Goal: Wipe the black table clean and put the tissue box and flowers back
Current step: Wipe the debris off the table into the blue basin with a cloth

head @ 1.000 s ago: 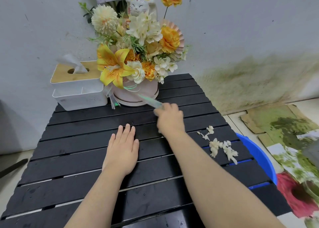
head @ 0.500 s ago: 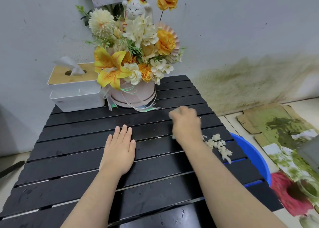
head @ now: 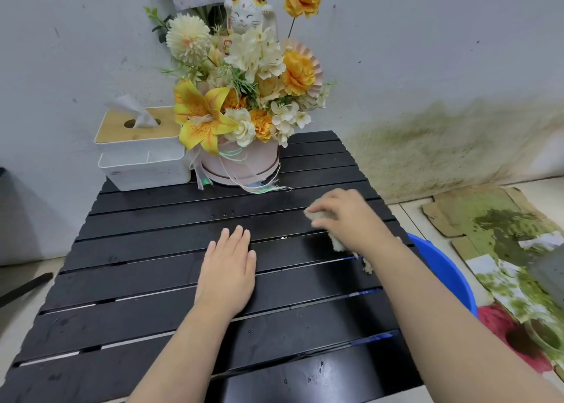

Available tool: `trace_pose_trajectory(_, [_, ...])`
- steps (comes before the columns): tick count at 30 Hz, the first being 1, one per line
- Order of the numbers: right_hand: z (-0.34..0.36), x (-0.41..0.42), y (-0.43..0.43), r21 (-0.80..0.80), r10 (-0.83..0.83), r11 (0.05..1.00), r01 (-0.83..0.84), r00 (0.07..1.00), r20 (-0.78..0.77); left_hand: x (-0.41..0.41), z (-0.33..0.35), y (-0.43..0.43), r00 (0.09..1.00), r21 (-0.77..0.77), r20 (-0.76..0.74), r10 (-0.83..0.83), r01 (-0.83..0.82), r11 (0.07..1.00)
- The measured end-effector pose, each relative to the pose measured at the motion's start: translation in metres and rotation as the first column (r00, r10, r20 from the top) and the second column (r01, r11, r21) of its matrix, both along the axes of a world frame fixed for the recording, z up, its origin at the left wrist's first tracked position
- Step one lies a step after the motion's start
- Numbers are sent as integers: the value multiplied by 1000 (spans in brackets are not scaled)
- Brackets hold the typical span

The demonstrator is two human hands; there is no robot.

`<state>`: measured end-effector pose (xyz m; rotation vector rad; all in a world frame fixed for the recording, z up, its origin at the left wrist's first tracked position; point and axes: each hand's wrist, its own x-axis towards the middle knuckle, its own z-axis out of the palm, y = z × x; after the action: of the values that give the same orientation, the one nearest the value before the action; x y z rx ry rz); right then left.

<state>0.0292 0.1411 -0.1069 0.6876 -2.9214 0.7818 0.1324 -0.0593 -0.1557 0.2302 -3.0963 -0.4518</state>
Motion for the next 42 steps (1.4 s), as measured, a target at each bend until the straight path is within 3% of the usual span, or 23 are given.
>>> trace_pose_trajectory(2, [-3, 2, -19, 191, 172, 967, -171, 985, 16, 1, -4, 0, 1000, -13, 10, -1, 1, 1000])
trace_pose_trajectory(4, [-10, 3, -32, 343, 246, 910, -232, 969, 5, 1, -5, -1, 1000, -15, 11, 0, 0, 1000])
trace_pose_trajectory(13, [-18, 1, -31, 485, 313, 854, -190, 931, -186, 0, -7, -1, 1000, 9, -3, -1, 1, 1000])
trace_pose_trajectory(18, [-27, 14, -56, 445, 267, 889, -110, 914, -306, 0, -8, -1, 1000, 12, -3, -2, 2, 1000])
trace_pose_trajectory(21, [-27, 18, -62, 442, 281, 887, -136, 917, -283, 1, -8, -1, 1000, 10, -10, 3, -3, 1000])
trace_pose_trajectory(25, [-14, 8, -41, 595, 282, 794, -124, 942, -180, 0, -8, -1, 1000, 19, -5, 2, -2, 1000])
trace_pose_trajectory(27, [-12, 11, -48, 620, 303, 776, -117, 931, -203, 0, -9, 0, 1000, 18, -10, 3, -3, 1000])
trace_pose_trajectory(32, [-13, 21, -76, 603, 325, 784, -145, 924, -201, -1, -9, -2, 1000, 18, -14, 4, -4, 1000])
trace_pose_trajectory(38, [-9, 18, -43, 624, 125, 781, 14, 976, -178, -1, -8, -1, 1000, 22, -6, 1, -1, 1000])
trace_pose_trajectory(42, [-17, 32, -75, 533, 185, 845, -44, 959, -213, -2, -11, -3, 1000, 22, 10, 7, -7, 1000])
